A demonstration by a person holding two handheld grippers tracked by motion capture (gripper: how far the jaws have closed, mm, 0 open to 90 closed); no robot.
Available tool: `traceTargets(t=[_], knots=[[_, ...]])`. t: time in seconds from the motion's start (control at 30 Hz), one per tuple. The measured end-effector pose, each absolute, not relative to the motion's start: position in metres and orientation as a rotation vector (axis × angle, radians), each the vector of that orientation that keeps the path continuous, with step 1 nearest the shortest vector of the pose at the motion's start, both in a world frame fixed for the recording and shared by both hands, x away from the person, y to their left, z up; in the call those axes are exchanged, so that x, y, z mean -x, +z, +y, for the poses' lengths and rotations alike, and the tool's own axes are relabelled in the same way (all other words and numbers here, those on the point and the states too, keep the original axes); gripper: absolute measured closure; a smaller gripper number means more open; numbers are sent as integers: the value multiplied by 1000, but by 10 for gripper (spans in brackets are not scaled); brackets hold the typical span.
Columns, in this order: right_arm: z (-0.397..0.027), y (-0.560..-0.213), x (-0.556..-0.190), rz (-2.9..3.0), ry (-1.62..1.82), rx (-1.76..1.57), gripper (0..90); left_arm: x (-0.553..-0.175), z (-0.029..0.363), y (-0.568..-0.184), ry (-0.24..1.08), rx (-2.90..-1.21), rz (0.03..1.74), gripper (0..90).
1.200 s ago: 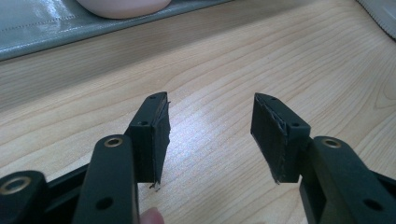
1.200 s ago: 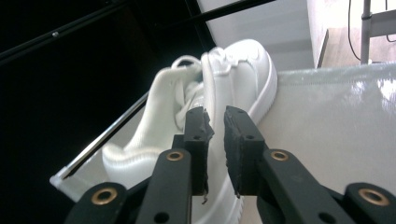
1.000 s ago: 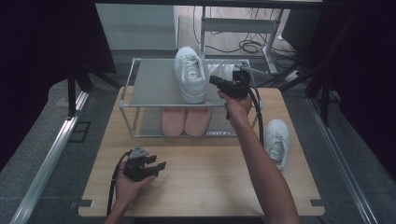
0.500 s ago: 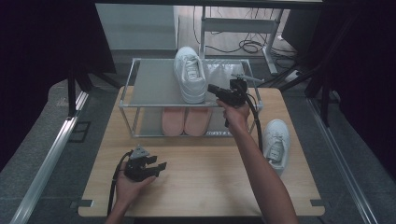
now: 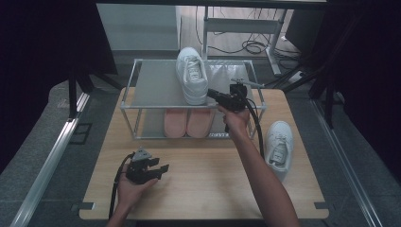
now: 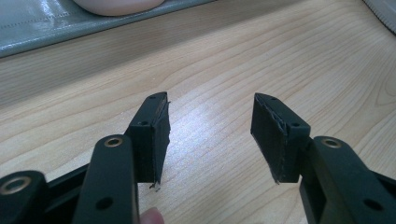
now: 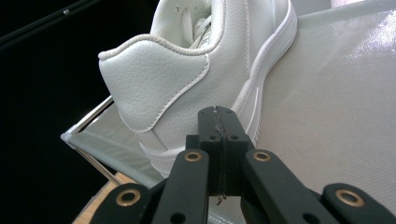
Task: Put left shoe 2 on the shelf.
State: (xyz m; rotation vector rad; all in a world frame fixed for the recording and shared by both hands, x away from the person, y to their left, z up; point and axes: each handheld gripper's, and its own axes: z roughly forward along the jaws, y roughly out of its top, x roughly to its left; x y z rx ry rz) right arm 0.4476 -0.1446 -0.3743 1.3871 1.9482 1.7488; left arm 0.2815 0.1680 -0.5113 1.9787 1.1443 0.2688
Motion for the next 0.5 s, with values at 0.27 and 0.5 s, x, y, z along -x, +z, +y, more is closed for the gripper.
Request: traceTargets(t=[0.27,0.5], knots=[[-139,-374,-447,1950,1781,-1394,897,-282,168,-512,270,-1979,1144,476],[-124,-375,-446,1981,1807,-1374,896,-282,169,-511,271,-1977,1143,476]])
